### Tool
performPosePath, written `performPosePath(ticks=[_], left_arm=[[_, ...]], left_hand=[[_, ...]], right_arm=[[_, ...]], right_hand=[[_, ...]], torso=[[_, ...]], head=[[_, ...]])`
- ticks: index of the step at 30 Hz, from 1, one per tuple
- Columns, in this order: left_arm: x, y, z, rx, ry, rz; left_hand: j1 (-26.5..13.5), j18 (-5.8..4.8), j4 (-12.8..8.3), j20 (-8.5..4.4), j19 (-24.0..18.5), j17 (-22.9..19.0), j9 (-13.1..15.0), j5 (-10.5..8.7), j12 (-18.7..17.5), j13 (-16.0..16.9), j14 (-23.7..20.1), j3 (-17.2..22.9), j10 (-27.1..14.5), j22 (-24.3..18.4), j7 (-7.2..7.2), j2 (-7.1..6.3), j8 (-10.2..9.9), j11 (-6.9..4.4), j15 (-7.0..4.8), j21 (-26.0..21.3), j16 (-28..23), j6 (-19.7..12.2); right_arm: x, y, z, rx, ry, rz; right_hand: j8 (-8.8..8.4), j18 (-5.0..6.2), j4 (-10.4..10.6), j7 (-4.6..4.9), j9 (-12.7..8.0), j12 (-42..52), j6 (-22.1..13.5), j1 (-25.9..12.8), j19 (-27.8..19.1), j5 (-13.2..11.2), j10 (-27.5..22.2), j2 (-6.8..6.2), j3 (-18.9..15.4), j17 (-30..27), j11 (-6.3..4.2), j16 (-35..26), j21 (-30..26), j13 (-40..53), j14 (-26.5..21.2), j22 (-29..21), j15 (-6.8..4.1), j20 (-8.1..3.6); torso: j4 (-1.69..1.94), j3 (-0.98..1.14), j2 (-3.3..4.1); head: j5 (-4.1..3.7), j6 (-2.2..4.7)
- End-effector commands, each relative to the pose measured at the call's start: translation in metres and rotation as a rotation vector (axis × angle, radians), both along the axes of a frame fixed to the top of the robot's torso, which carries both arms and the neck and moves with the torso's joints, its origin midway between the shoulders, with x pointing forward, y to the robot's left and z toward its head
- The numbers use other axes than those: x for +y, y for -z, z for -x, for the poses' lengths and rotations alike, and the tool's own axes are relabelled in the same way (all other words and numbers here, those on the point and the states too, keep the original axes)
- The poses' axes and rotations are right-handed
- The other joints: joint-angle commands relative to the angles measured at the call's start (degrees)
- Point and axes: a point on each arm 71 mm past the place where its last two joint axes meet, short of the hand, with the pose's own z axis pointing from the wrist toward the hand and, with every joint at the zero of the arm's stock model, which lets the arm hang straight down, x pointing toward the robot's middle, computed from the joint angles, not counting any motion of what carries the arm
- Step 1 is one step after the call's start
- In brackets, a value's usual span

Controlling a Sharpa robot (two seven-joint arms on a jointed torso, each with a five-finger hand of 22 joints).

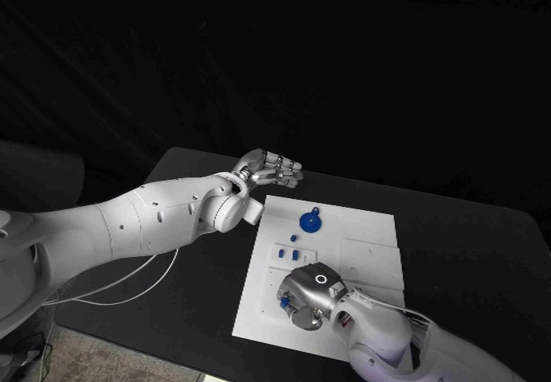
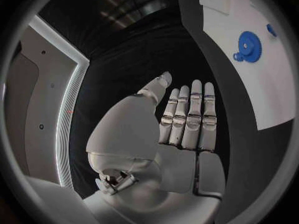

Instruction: Assemble the parts on the task board

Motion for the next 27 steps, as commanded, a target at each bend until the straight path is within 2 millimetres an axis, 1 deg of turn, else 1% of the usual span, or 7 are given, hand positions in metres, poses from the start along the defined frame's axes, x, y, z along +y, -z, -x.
performPosePath(ticks=[1, 9, 13, 16, 18, 19, 27], left_arm=[[-0.003, -0.001, 0.0, 0.006, 0.019, 0.009], [-0.002, 0.0, 0.0, 0.008, 0.02, 0.008], [-0.002, 0.0, 0.0, 0.009, 0.019, 0.008], [-0.001, 0.0, 0.0, 0.009, 0.018, 0.007], [-0.001, 0.0, 0.0, 0.009, 0.017, 0.007], [-0.001, 0.0, 0.0, 0.009, 0.017, 0.006], [0.0, 0.0, 0.0, 0.01, 0.016, 0.006]], left_hand=[[0.0, 0.15, 0.3, 0.09, -0.1, 0.1, 0.0, 0.13, -0.1, 0.0, -0.4, -0.2, -0.5, 0.1, 0.04, 0.35, -0.1, 0.03, -0.11, 0.3, -0.1, -0.4], [0.0, 0.15, 0.3, 0.09, -0.1, 0.1, 0.0, 0.13, -0.1, 0.0, -0.4, -0.2, -0.5, 0.1, 0.04, 0.35, -0.1, 0.03, -0.11, 0.3, -0.1, -0.4], [0.0, 0.15, 0.3, 0.09, -0.1, 0.1, 0.0, 0.13, -0.1, 0.0, -0.4, -0.2, -0.5, 0.1, 0.04, 0.35, -0.1, 0.03, -0.11, 0.3, -0.1, -0.4], [0.0, 0.15, 0.3, 0.09, -0.1, 0.1, 0.0, 0.13, -0.1, 0.0, -0.4, -0.2, -0.5, 0.1, 0.04, 0.35, -0.1, 0.03, -0.11, 0.3, -0.1, -0.4], [0.0, 0.15, 0.3, 0.09, -0.1, 0.1, 0.0, 0.13, -0.1, 0.0, -0.4, -0.2, -0.5, 0.1, 0.04, 0.35, -0.1, 0.03, -0.11, 0.3, -0.1, -0.4], [0.0, 0.15, 0.3, 0.09, -0.1, 0.1, 0.0, 0.13, -0.1, 0.0, -0.4, -0.2, -0.5, 0.1, 0.04, 0.35, -0.1, 0.03, -0.11, 0.3, -0.1, -0.4], [0.2, 0.17, 0.2, 0.12, -0.2, 0.1, 0.1, 0.08, -0.1, 0.0, -0.5, -0.4, -0.7, 0.0, 0.07, 0.37, -0.1, 0.06, -0.1, 0.3, -0.1, -0.6]], right_arm=[[0.001, 0.009, 0.005, 0.042, -0.02, 0.016], [-0.003, 0.01, 0.003, 0.055, -0.006, -0.025], [-0.005, 0.009, 0.002, 0.056, 0.001, -0.057], [-0.007, 0.008, 0.002, 0.052, 0.004, -0.082], [-0.008, 0.006, 0.002, 0.049, 0.005, -0.1], [-0.008, 0.006, 0.002, 0.047, 0.005, -0.106], [-0.009, -0.001, 0.003, 0.024, 0.008, -0.17]], right_hand=[[0.21, 0.75, -0.1, -0.26, 0.2, 0.2, 0.9, -0.3, 1.8, 0.4, -0.5, 0.52, -0.5, -0.1, 0.33, -0.2, -0.4, 0.0, -0.1, -0.1, -0.16, -0.28], [0.12, 1.29, 0.6, 0.98, -0.1, 0.2, -4.5, -1.3, 1.9, 2.1, -6.2, -0.28, -3.4, -0.3, 2.05, 0.0, -0.9, -0.1, -0.1, -0.4, 0.91, 0.56], [0.11, 2.15, 1.1, 1.42, -0.1, 0.2, -7.0, -2.5, 1.9, 2.6, -11.0, -2.11, -6.0, -0.8, 3.4, -0.3, -1.5, -0.1, -0.3, -1.1, 1.8, 1.4], [0.17, 3.3, 1.5, 1.38, -0.1, 0.3, -9.2, -1.4, 2.1, 2.7, -14.7, -2.53, -11.9, -1.5, 4.26, -0.7, -2.5, -0.1, -0.4, -2.4, 2.46, 2.29], [0.22, 4.31, 2.5, 1.26, -0.1, 0.5, -10.4, 1.3, 2.1, 3.2, -17.5, -1.77, -19.0, -2.2, 4.89, -0.6, -2.9, -0.1, -0.6, -3.7, 2.94, 3.01], [0.12, 4.4, 2.8, 1.34, -0.2, 0.3, -10.4, 1.6, 2.2, 3.3, -17.7, -1.82, -20.1, -2.4, 4.96, -0.5, -2.8, -0.1, -0.6, -4.0, 3.0, 3.07], [0.13, 4.73, 4.5, 1.41, -0.2, 0.3, -11.0, 3.1, 2.1, 3.7, -18.6, -2.69, -21.7, -3.1, 5.19, 0.0, -2.0, -0.1, -0.6, -5.3, 3.13, 3.22]], torso=[[-0.01, -0.03, 0.01], [-0.03, -0.01, 0.02], [-0.02, 0.01, 0.02], [-0.03, 0.04, 0.03], [-0.03, 0.05, 0.02], [-0.03, 0.05, 0.03], [0.02, 0.04, 0.03]], head=[[0.03, 0.0], [0.01, -0.07], [-0.03, -0.16], [-0.05, -0.15], [-0.16, -0.08], [-0.2, -0.08], [-0.54, -0.16]])
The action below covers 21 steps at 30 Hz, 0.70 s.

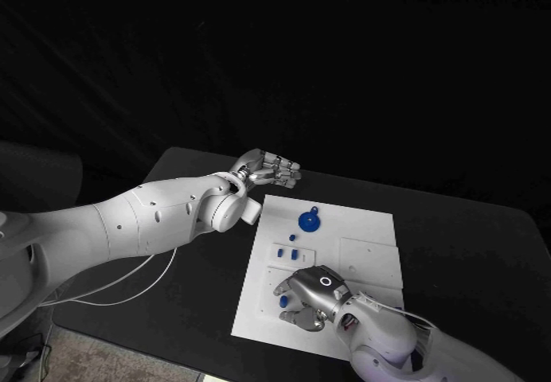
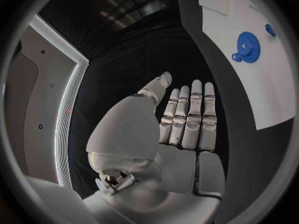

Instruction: Assemble the parts on the task board

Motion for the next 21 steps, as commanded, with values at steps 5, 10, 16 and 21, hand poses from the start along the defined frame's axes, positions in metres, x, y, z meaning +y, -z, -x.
performPosePath(ticks=[5, 10, 16, 21], left_arm=[[-0.001, -0.001, 0.0, 0.001, 0.013, 0.008], [0.001, -0.001, 0.0, 0.0, 0.01, 0.007], [0.004, -0.001, -0.001, -0.001, 0.0, 0.004], [0.009, 0.002, -0.002, 0.001, -0.011, 0.0]], left_hand=[[0.2, 0.17, 0.0, 0.13, -0.2, 0.1, 0.1, 0.08, -0.1, 0.0, -0.5, -0.2, -0.4, 0.0, -0.17, 0.38, -0.1, -0.16, -0.09, 0.3, -0.1, -0.4], [0.3, 0.17, -0.1, 0.12, -0.2, 0.1, 0.1, 0.09, -0.1, 0.0, -0.5, -0.1, -0.4, 0.0, -0.14, 0.43, -0.1, -0.15, -0.09, 0.4, -0.1, -0.5], [0.3, 0.17, -0.1, 0.12, -0.2, 0.1, 0.1, 0.09, -0.1, 0.0, -0.5, -0.1, -0.4, 0.0, -0.14, 0.43, -0.1, -0.15, -0.09, 0.4, -0.1, -0.5], [0.3, 0.17, -0.1, 0.12, -0.2, 0.1, 0.1, 0.09, -0.1, 0.0, -0.5, -0.1, -0.4, 0.0, -0.14, 0.43, -0.1, -0.15, -0.09, 0.4, -0.1, -0.5]], right_arm=[[-0.002, -0.012, 0.003, -0.037, 0.002, -0.126], [-0.009, -0.022, 0.003, -0.035, 0.016, -0.187], [-0.035, -0.031, -0.009, 0.096, 0.097, -0.276], [-0.075, -0.04, -0.026, 0.258, 0.213, -0.34]], right_hand=[[-0.19, 0.98, 1.8, 0.07, -0.1, 0.1, -0.4, 1.2, 2.2, 0.2, -1.0, -1.33, 0.5, -0.3, 0.14, 0.5, 1.0, 0.0, 0.2, -1.0, 0.63, 0.36], [-0.2, 1.0, 2.8, -0.21, -0.1, 0.2, -0.8, 1.4, 2.2, 0.2, -0.8, -1.69, 0.1, -0.4, 0.12, 0.5, 1.3, 0.0, 0.3, -1.4, 0.65, 0.41], [-0.18, -0.64, 4.0, 0.64, 0.0, 0.5, -0.2, -1.7, 2.2, 1.0, 5.4, 0.98, -1.9, 0.1, -1.47, 1.1, 2.6, -0.1, 0.5, -1.2, -0.44, -0.7], [-0.16, -1.72, 3.0, 0.35, 0.1, 3.1, 1.2, -2.9, 2.1, 1.7, 13.6, 2.97, -3.0, 0.8, -3.76, 1.7, 3.7, 0.4, 0.7, -0.5, -1.87, -2.11]], torso=[[-0.02, -0.01, -0.01], [-0.09, 0.01, -0.03], [-0.26, 0.05, -0.33], [-0.78, 0.37, -0.99]], head=[[-0.45, -0.1], [-0.81, -0.13], [-1.46, -0.51], [-2.99, -0.98]])
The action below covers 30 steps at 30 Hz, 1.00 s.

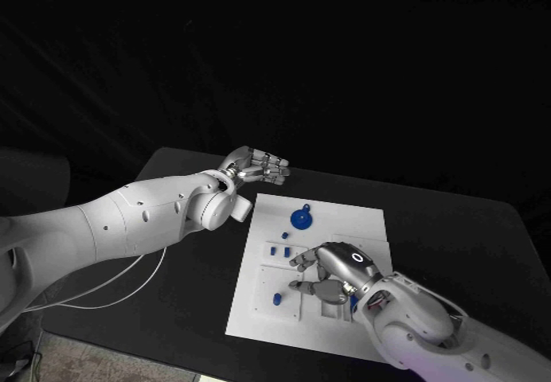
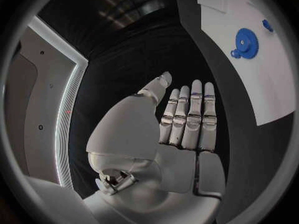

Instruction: Assemble the parts on the task board

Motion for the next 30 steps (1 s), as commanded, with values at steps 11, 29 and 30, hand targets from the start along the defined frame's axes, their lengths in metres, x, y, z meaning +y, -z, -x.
performPosePath(ticks=[11, 29, 30], left_arm=[[0.008, 0.014, 0.003, 0.02, -0.01, -0.001], [0.012, 0.035, 0.014, 0.047, -0.002, 0.015], [0.012, 0.037, 0.016, 0.049, 0.0, 0.016]], left_hand=[[-0.1, 0.15, 0.1, 0.09, -0.2, 0.1, 0.1, 0.08, 0.0, 0.0, -0.3, -0.3, -0.3, 0.0, 0.05, 0.39, -0.1, -0.19, -0.15, 0.5, 0.0, -0.3], [-1.1, 0.04, 0.8, 0.35, -0.3, 0.0, 0.0, -0.42, 0.0, 0.0, -0.7, -2.3, -0.1, -0.5, 0.09, 0.27, -0.1, -0.23, 0.08, 0.1, -0.1, -0.9], [-1.2, 0.05, 0.9, 0.43, -0.3, 0.0, 0.1, -0.57, 0.0, 0.0, -0.8, -2.9, -0.1, -0.6, 0.06, 0.23, -0.1, -0.22, 0.15, 0.0, -0.1, -0.9]], right_arm=[[-0.101, 0.0, -0.025, 0.427, 0.287, -0.076], [-0.146, 0.042, -0.024, 0.905, 0.552, 0.149], [-0.145, 0.044, -0.024, 0.917, 0.556, 0.158]], right_hand=[[-0.09, -4.85, 2.0, -3.31, 1.6, 45.8, 6.4, -2.6, 2.7, -1.7, -2.5, 2.71, 0.0, 4.3, -4.96, 4.3, 11.5, 44.6, 0.4, 6.9, -3.36, -3.67], [-0.1, -4.79, 8.9, -2.59, 4.9, 58.2, 3.5, -6.4, 2.9, 0.1, 4.7, 0.1, -1.6, 15.4, -4.26, 13.6, 19.9, 68.5, 0.0, 14.3, -2.74, -3.04], [-0.03, -4.77, 9.1, -2.56, 5.0, 58.0, 3.3, -6.4, 2.9, 0.2, 4.8, 0.31, -2.1, 15.7, -4.25, 13.7, 19.9, 68.9, -0.1, 14.5, -2.73, -3.03]], torso=[[-1.32, 0.73, -2.59], [-1.71, 1.17, -6.2], [-1.69, 1.12, -6.35]], head=[[-4.91, -1.76], [-6.88, -4.51], [-6.84, -4.52]])
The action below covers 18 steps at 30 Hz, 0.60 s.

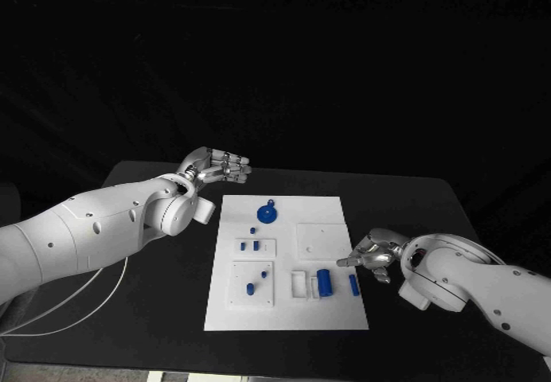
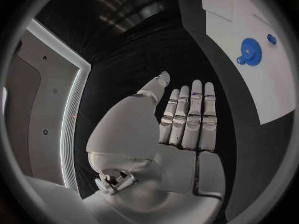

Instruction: Assemble the parts on the task board

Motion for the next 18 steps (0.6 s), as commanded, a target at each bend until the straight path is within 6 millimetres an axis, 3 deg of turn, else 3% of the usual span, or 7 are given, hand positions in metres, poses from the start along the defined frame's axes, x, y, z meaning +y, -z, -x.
performPosePath(ticks=[1, 6, 11, 15, 17, 18], left_arm=[[-0.003, 0.003, 0.003, -0.008, 0.02, 0.023], [-0.003, 0.009, 0.007, 0.004, 0.038, 0.029], [-0.004, 0.012, 0.009, 0.012, 0.047, 0.03], [-0.005, 0.014, 0.011, 0.016, 0.055, 0.033], [-0.005, 0.014, 0.012, 0.016, 0.061, 0.036], [-0.005, 0.014, 0.013, 0.016, 0.066, 0.038]], left_hand=[[-0.9, 0.05, 0.3, 0.36, -0.1, -0.1, 0.1, -0.41, 0.0, 0.0, -0.7, -1.1, -0.1, -0.2, 0.05, -0.06, -0.1, -0.21, 0.0, -0.3, -0.1, -0.4], [-0.6, 0.52, 1.3, 0.91, 0.3, -0.1, 0.1, 0.33, 0.0, 0.0, -1.8, -9.3, -0.1, -1.3, 0.1, 0.39, 0.0, -0.09, 0.5, -0.9, -0.2, -0.7], [-0.7, 0.93, 1.4, 1.24, 0.5, -0.2, 0.1, 0.52, 0.0, 0.1, -2.8, -11.7, 0.1, -2.0, -0.11, 0.84, 0.0, -0.22, 0.8, -1.1, -0.2, -0.7], [-0.9, 0.94, 1.5, 1.28, 0.5, -0.2, 0.1, 0.22, 0.0, 0.1, -2.9, -12.0, 0.2, -2.2, -0.21, 0.91, 0.0, -0.3, 0.81, -1.1, -0.2, -0.7], [-1.9, 0.88, 2.3, 1.32, 0.5, -0.2, 0.1, -1.78, 0.1, 0.1, -2.8, -12.9, 0.2, -2.3, -0.24, 0.29, 0.0, -0.29, 0.82, -1.2, -0.2, -0.7], [-3.1, 0.86, 4.4, 1.38, 0.4, -0.3, 0.1, -2.81, 0.1, 0.1, -2.9, -15.0, 0.1, -2.5, -0.24, -0.8, 0.0, -0.22, 0.9, -1.2, -0.2, -1.0]], right_arm=[[0.0, 0.012, 0.005, 0.162, 0.018, 0.048], [0.006, 0.022, 0.004, 0.205, 0.021, 0.067], [0.013, 0.031, 0.003, 0.235, 0.014, 0.08], [0.019, 0.039, 0.002, 0.263, 0.004, 0.087], [0.023, 0.042, 0.002, 0.276, -0.006, 0.088], [0.025, 0.044, 0.002, 0.286, -0.012, 0.089]], right_hand=[[-0.01, -0.89, 0.3, -0.01, 0.1, -0.3, -0.7, -0.8, 2.8, 0.2, 0.5, 0.21, -0.7, 0.4, 0.1, 0.4, 0.4, 0.5, -0.1, 0.4, 0.45, 0.34], [0.04, -0.85, 0.6, 0.11, 0.2, -0.3, -1.3, -1.1, 2.9, 0.6, 0.7, 0.07, -0.7, 1.5, 0.17, 1.1, 0.9, 1.2, 0.0, 1.0, 0.55, 0.43], [-0.02, -0.85, 1.0, 0.28, 0.2, -0.3, -1.9, -1.6, 2.9, 1.2, 0.7, -0.12, -1.0, 2.1, 0.31, 1.6, 1.3, 1.4, 0.0, 1.4, 0.63, 0.49], [-0.03, -0.75, 1.2, 0.51, 0.1, -0.4, -2.9, -2.0, 2.8, 0.8, 0.8, 0.14, -1.2, 2.4, 0.46, 1.6, 1.3, 1.7, 0.0, 1.7, 0.74, 0.6], [-0.01, -0.75, 1.2, 0.51, 0.1, -0.5, -2.9, -2.1, 2.8, 0.7, 0.8, 0.21, -1.3, 2.5, 0.47, 1.6, 1.3, 1.8, 0.0, 1.8, 0.76, 0.63], [-0.01, -0.76, 1.2, 0.53, 0.1, -0.4, -2.9, -2.3, 2.9, 0.6, 0.8, 0.26, -1.3, 2.5, 0.49, 1.6, 1.4, 1.8, 0.0, 1.9, 0.77, 0.64]], torso=[[-0.01, -0.18, -1.14], [0.19, -0.5, -1.94], [0.4, -0.86, -2.57], [0.61, -1.26, -2.87], [0.67, -1.37, -2.94], [0.79, -1.46, -2.97]], head=[[-0.12, -0.49], [-0.35, -1.0], [-0.07, -1.5], [0.1, -2.06], [0.23, -2.25], [0.32, -2.4]])
